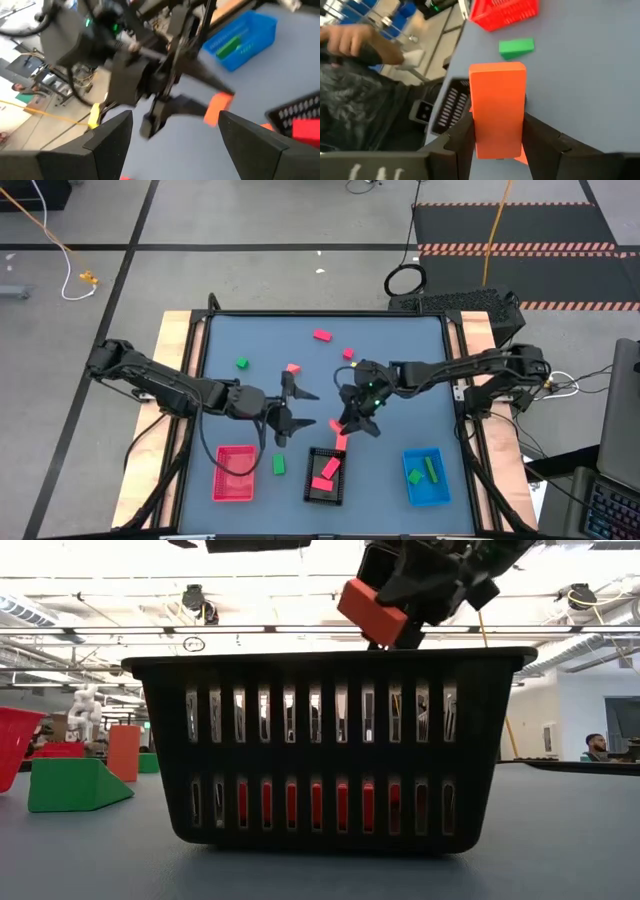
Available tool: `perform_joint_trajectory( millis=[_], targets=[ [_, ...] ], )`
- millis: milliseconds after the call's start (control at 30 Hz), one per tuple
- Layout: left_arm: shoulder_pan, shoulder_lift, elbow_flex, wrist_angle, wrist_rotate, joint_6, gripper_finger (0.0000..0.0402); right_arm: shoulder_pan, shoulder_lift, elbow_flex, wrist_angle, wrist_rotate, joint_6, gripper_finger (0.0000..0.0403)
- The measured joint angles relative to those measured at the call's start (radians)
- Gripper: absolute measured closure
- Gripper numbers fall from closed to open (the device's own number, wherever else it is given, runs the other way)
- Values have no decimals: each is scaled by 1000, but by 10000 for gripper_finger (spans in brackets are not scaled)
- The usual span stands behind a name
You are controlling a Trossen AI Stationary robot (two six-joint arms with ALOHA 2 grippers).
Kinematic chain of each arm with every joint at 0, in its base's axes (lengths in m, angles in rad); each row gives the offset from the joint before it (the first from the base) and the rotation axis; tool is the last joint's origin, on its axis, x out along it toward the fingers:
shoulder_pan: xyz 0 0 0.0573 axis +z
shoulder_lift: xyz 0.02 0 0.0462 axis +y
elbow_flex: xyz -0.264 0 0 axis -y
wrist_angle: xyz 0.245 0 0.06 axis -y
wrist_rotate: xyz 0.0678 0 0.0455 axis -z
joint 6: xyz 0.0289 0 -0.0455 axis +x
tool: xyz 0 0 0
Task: Sort & place blocks by color
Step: Put the orange block into the red bin
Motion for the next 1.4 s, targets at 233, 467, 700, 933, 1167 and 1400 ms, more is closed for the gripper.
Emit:
perform_joint_trajectory(
  millis=[233,467,700,933,1167,1400],
  targets=[
    [0,-1,0,39,99,-37,108,-92,0,0,195,-150,112,283],
    [16,36,0,41,99,-48,108,-122,0,0,266,-213,172,283],
    [58,42,0,44,142,-94,108,-84,0,0,270,-213,172,283],
    [81,70,1,92,248,-128,108,-76,47,1,309,-208,192,283],
    [95,136,23,78,314,-153,108,-76,147,58,366,-259,205,283],
    [126,150,30,50,354,-182,119,-76,177,80,357,-293,203,278]
  ],
)
